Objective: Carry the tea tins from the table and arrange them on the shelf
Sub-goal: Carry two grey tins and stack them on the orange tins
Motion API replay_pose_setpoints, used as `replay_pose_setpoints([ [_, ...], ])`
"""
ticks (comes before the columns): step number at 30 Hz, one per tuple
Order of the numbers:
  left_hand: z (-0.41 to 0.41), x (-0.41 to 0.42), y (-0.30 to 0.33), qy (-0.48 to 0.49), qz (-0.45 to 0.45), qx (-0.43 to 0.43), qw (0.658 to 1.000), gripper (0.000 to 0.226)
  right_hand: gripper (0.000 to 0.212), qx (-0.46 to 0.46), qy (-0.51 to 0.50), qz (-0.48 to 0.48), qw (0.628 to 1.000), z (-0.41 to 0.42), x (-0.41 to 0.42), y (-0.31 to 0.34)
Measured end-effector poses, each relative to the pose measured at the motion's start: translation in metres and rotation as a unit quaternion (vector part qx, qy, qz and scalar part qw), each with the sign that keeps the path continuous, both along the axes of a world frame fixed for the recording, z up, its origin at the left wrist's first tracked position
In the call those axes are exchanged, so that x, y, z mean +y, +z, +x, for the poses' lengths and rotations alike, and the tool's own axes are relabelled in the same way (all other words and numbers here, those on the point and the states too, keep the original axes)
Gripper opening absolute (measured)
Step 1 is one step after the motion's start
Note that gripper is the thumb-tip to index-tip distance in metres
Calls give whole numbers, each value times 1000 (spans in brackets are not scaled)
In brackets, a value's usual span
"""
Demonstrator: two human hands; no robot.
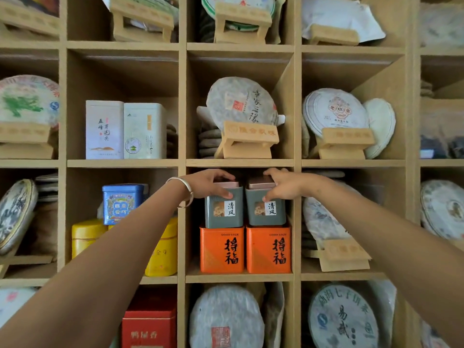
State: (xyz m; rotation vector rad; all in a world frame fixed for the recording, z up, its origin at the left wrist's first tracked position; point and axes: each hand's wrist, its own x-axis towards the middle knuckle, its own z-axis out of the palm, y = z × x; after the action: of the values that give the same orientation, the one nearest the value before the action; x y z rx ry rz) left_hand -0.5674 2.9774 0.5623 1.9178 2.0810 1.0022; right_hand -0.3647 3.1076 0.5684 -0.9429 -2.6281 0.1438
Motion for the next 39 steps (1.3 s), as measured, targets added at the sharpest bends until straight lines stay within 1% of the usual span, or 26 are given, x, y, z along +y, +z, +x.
replay_pose_setpoints([
  [2, 0, 6, -1, -2, 1, -7, 1000, 57, 91, -4, -9, -3, 1000, -3, 1, 1],
  [4, -2, 10, -1, 1, -1, -5, 1000, 56, 83, -15, -14, -9, 1000, -7, 2, 2],
  [6, -3, 12, 1, 5, -11, 10, 1000, 56, 74, -32, -14, -4, 999, -11, 1, 3],
  [8, -4, 11, 2, 8, -17, 33, 999, 56, 71, -42, -16, 21, 999, -13, -1, 5],
  [12, -4, 6, 3, 19, -27, 60, 998, 57, 60, -29, 8, 33, 999, -11, -3, 7],
  [16, -2, 5, 1, 25, -28, 74, 997, 58, 61, -18, 21, 50, 998, -8, -5, 4],
  [18, -1, 5, 0, 25, -26, 81, 996, 58, 53, -12, 31, 56, 998, -8, -6, 2],
  [20, -1, 5, -1, 27, -25, 87, 996, 58, 40, -8, 42, 74, 996, -9, -6, 0],
  [22, -1, 4, -1, 28, -22, 95, 995, 58, 24, -12, 52, 117, 992, -9, -6, -3],
  [23, -1, 5, -1, 27, -19, 101, 994, 58, 22, -15, 56, 141, 988, -10, -6, -4],
  [27, -1, 6, -4, 34, 10, 140, 990, 57, 27, -19, 55, 188, 980, -12, -7, -8],
  [30, -1, 9, -6, 28, 29, 138, 990, 55, 30, -28, 47, 206, 977, -12, -7, -7],
  [33, -3, 9, -6, 27, 29, 146, 989, 55, 35, -32, 30, 232, 972, -12, -6, -8],
  [39, -1, 9, -2, 32, 23, 164, 986, 55, 39, -32, 27, 232, 972, -10, -6, -7],
])
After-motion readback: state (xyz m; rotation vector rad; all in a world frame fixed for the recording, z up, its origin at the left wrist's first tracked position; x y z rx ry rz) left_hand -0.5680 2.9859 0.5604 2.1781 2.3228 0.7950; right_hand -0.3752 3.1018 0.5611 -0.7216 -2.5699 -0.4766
